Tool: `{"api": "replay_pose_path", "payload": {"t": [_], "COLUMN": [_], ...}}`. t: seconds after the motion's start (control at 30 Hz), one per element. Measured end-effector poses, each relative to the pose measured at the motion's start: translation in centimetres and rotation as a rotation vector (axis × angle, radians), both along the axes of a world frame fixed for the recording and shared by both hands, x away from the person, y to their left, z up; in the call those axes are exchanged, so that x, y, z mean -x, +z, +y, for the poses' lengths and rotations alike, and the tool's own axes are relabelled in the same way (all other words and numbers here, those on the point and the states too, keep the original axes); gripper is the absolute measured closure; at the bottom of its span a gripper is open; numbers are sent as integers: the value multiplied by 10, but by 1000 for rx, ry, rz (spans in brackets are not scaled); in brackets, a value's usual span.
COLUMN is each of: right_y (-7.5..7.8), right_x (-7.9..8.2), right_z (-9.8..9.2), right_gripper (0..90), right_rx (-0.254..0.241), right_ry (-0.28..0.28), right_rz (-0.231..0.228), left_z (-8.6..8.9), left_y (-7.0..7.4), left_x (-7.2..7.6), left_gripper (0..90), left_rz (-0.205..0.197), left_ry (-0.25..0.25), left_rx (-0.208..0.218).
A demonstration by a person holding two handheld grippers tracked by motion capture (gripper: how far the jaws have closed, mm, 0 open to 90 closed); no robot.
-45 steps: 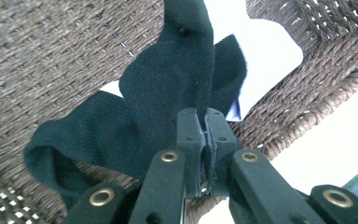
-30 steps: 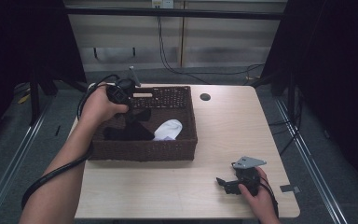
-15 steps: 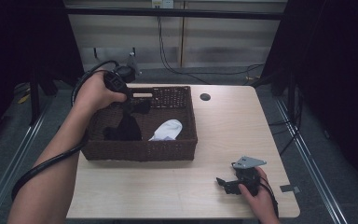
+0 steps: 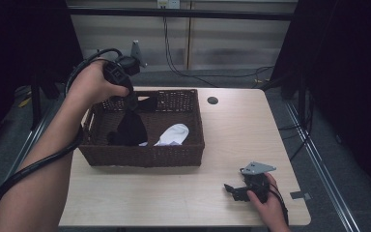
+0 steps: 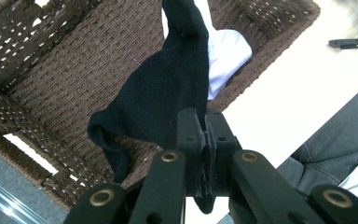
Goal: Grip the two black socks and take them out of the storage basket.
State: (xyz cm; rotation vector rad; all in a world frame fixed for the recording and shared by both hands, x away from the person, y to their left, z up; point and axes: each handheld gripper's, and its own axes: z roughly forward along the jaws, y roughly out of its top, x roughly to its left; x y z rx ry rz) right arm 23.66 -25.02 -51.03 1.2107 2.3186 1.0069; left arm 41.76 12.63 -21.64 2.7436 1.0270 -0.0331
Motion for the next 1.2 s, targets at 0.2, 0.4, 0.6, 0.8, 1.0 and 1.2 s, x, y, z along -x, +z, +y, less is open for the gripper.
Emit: {"api": "replay_pose_path", "payload": {"t": [0.2, 0.4, 0.6, 0.8, 1.0, 1.2], "right_y": [0, 0, 0, 0, 0, 0], "right_x": [0, 0, 0, 0, 0, 0], "right_z": [0, 0, 0, 0, 0, 0], "right_gripper": [123, 123, 123, 123, 123, 123], "right_rx": [0, 0, 0, 0, 0, 1], "right_ry": [2, 2, 0, 2, 2, 2], "right_rz": [-2, -2, 0, -3, -2, -2], "left_z": [-3, -5, -9, -12, -15, -22], "left_y": [12, 24, 28, 31, 30, 23], "left_x": [9, 19, 28, 45, 58, 70], "left_gripper": [862, 862, 861, 861, 860, 861], "left_rz": [0, -5, -7, -10, -11, 0], "left_ry": [-43, -60, -88, -131, -155, -206], "left_rx": [0, -1, 9, 18, 38, 53]}}
